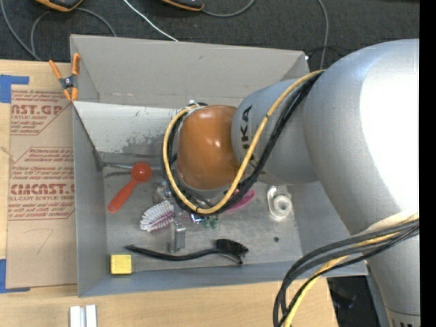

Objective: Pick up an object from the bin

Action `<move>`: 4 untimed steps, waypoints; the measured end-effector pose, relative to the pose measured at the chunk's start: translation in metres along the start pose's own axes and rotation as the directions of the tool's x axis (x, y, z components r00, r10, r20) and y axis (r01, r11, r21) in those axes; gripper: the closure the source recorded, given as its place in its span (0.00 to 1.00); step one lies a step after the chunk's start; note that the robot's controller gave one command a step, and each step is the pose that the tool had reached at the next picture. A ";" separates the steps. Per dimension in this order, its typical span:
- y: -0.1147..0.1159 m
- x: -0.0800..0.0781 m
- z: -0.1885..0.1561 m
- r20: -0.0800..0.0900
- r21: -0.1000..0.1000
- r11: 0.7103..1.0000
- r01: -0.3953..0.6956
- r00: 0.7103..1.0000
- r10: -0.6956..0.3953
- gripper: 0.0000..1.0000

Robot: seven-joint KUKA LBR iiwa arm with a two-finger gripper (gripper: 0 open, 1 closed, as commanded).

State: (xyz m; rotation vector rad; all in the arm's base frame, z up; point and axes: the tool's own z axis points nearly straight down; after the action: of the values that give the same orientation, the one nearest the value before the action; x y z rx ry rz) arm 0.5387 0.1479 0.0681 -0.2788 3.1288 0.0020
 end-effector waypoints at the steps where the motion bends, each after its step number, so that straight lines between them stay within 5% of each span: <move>1: -0.020 0.020 -0.073 0.013 -0.006 1.000 -0.019 1.000 0.019 0.00; 2: -0.001 0.008 -0.005 -0.008 -0.003 1.000 -0.003 1.000 0.003 0.00; 3: 0.005 0.024 -0.002 0.021 -0.006 1.000 0.021 1.000 -0.021 0.00; 4: 0.001 0.012 -0.004 0.000 -0.005 1.000 0.002 1.000 -0.002 1.00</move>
Offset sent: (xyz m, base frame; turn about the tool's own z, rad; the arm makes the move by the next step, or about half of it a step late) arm -0.0069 -0.0036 0.0058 0.0038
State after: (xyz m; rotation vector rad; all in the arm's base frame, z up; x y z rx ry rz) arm 0.5269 0.1468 0.0724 -0.2814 3.1291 0.0101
